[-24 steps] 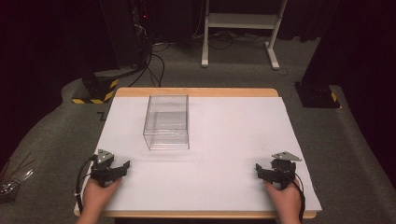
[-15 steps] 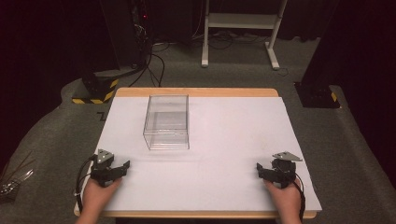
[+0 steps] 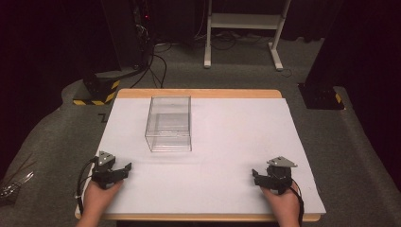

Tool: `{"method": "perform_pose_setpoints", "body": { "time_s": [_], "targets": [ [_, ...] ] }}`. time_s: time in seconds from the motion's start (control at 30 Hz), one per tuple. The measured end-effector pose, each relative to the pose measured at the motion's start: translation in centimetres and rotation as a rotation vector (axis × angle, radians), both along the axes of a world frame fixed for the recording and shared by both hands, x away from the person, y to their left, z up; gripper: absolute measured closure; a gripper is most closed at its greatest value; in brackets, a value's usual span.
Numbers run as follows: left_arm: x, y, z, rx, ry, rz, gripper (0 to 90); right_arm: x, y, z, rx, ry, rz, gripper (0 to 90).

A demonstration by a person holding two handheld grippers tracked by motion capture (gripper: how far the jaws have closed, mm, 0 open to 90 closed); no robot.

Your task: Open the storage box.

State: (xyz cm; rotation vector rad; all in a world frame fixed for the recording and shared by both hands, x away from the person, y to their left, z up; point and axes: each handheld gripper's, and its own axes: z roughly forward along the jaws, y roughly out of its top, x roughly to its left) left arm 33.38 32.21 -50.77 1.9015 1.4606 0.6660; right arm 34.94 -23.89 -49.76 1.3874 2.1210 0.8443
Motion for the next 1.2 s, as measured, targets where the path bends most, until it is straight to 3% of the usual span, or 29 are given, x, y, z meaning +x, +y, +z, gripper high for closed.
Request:
{"method": "perform_pose_setpoints", "body": {
  "time_s": [0.2,0.47,0.7,1.2],
  "targets": [
    [0.0,0.0,0.1,0.004,0.008,-0.007,28.5,-0.1,0.6,-0.2,0.003,0.018,0.022,16.5],
    [-0.2,-1.0,0.6,-0.022,-0.002,-0.061,29.7,-0.1,0.5,-0.5,0.024,0.019,0.022,16.2],
    [-0.3,-2.1,1.1,-0.016,-0.014,-0.103,29.7,-0.1,0.4,-0.6,0.026,0.016,0.020,16.2],
    [-0.9,-4.7,2.4,-0.075,-0.042,-0.194,30.6,-0.1,0.4,-0.6,0.026,0.015,0.022,16.2]
  ]
}}
